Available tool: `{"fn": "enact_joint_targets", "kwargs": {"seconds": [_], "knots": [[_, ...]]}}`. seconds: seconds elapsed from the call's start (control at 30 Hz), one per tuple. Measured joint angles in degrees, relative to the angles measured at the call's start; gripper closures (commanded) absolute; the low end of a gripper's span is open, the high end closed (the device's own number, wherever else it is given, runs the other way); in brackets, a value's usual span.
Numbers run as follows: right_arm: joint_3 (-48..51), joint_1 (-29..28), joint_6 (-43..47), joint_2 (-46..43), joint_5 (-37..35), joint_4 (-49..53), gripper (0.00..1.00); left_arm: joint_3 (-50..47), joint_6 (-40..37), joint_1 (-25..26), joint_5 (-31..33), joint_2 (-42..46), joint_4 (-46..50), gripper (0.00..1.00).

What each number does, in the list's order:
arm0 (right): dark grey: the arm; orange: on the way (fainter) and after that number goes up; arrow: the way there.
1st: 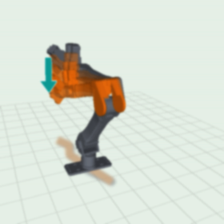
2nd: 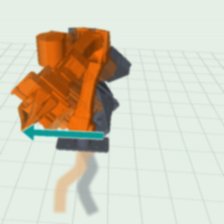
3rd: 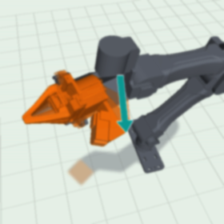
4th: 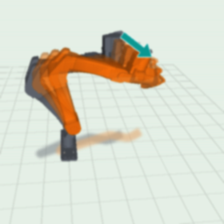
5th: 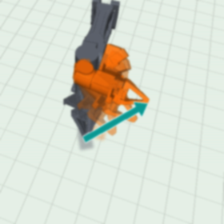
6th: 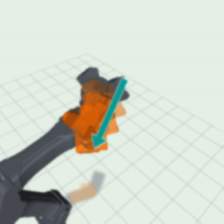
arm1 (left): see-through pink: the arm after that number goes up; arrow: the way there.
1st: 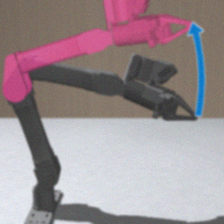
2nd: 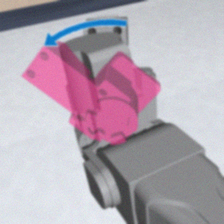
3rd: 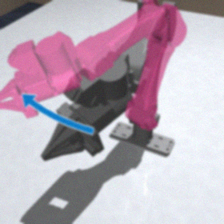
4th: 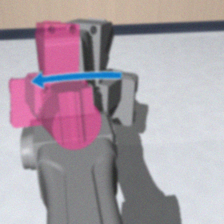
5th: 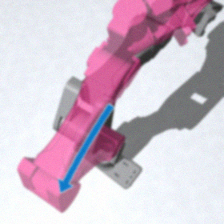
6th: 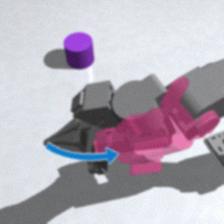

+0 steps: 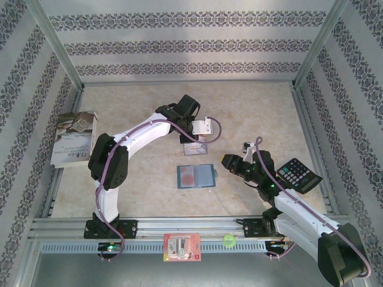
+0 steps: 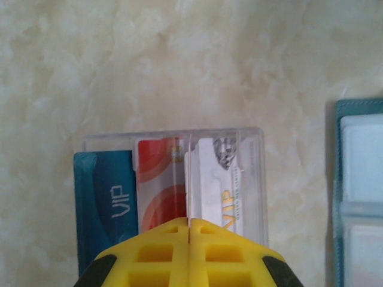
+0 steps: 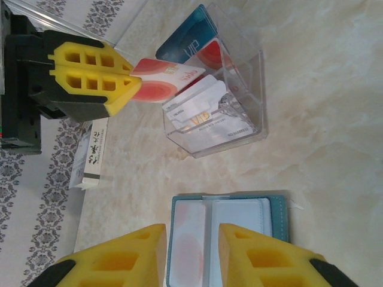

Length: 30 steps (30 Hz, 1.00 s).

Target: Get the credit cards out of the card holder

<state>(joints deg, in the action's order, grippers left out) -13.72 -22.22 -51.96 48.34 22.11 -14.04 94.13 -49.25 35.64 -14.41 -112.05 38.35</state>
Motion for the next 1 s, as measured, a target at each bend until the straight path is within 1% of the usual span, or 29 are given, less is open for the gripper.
{"fn": "enact_joint_targets", "kwargs": {"seconds": [0.2,0.47,1.0], "knots": [[0.0,0.0,0.0,1.4,0.0,0.0,0.71,-1.0,-2.7,0.2,4.5,0.0,-1.8,1.0],[0.0,0.4,0.0,2.0,0.5,0.0,0.71,-2.1,-4.1,0.4,7.5,0.0,-4.1,1.0],[0.0,0.4,-0.2,2.0,0.5,0.0,0.7,-2.2,-4.1,0.4,7.0,0.0,-5.0,1.0]]}}
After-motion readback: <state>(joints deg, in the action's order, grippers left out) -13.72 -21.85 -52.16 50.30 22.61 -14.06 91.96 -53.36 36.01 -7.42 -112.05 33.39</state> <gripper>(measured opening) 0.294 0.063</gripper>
